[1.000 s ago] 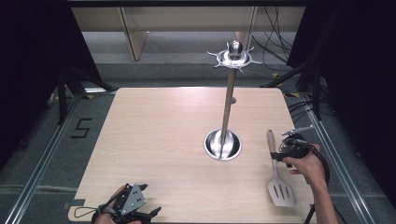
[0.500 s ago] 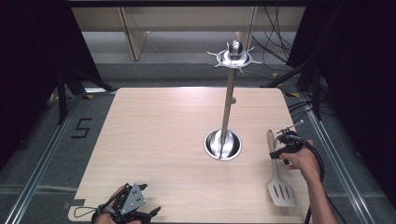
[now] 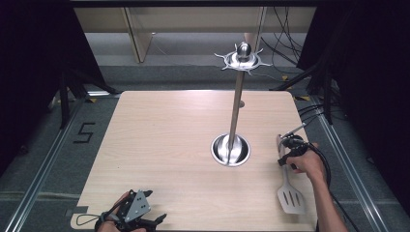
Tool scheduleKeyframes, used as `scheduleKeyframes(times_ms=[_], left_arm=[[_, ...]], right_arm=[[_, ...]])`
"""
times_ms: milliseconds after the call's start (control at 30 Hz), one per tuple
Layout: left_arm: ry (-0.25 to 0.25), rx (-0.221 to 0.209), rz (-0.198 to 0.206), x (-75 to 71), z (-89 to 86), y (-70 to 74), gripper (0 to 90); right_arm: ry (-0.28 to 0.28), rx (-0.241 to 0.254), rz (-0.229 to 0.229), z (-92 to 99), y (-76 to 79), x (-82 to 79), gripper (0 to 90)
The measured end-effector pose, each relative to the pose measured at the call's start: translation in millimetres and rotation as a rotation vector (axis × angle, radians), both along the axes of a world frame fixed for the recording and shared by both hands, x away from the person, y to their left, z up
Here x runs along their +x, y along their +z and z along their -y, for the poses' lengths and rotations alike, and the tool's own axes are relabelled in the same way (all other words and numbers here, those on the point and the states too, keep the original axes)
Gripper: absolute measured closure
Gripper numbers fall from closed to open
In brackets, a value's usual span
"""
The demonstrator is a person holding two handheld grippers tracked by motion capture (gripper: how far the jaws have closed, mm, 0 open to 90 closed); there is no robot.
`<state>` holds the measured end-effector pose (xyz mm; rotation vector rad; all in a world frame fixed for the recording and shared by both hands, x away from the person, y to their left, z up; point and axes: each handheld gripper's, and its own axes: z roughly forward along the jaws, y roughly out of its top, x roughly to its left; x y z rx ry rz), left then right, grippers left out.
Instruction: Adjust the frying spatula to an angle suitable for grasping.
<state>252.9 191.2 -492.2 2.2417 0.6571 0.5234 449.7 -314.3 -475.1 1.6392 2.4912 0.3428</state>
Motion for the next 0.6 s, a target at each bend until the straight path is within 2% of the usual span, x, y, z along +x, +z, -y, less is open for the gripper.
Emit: scheduleKeyframes(times_ms=[33,133,167,300,333,433,467,533,567,600], left_arm=[[0.0,-0.001,0.001,-0.1,0.1,0.1,15.4],[0.0,0.0,0.0,-0.1,0.2,0.1,15.4],[0.0,0.0,0.0,-0.1,0.2,0.1,15.4],[0.004,-0.006,-0.002,0.0,0.2,-0.2,15.4],[0.004,-0.001,0.006,0.2,-0.1,0.3,15.4],[0.003,0.007,0.007,0.1,-0.5,0.7,15.4],[0.004,-0.005,0.005,-0.1,-0.1,0.4,15.4],[0.003,0.0,0.004,0.3,-0.1,0.3,15.4],[0.003,0.0,0.004,0.3,-0.1,0.3,15.4],[0.002,0.001,0.001,0.3,0.1,-0.1,15.4]], right_arm=[[-0.004,0.007,-0.008,-1.9,0.8,-0.3,60.4],[0.042,-0.018,-0.011,-2.9,1.2,2.5,61.5],[0.036,-0.02,-0.017,-5.7,1.8,2.4,62.3],[0.068,-0.017,-0.02,-11.7,1.8,2.3,66.3],[0.118,-0.012,-0.021,-15.3,1.5,1.9,69.1],[0.152,-0.043,-0.038,-21.8,2.6,1.1,71.6],[0.181,-0.034,-0.031,-22.9,1.9,1.0,72.5],[0.21,-0.043,-0.043,-24.2,2.5,1.4,73.5],[0.17,-0.044,-0.064,-27.4,3.0,0.0,73.6],[0.17,-0.044,-0.064,-27.4,3.0,0.0,73.6]])
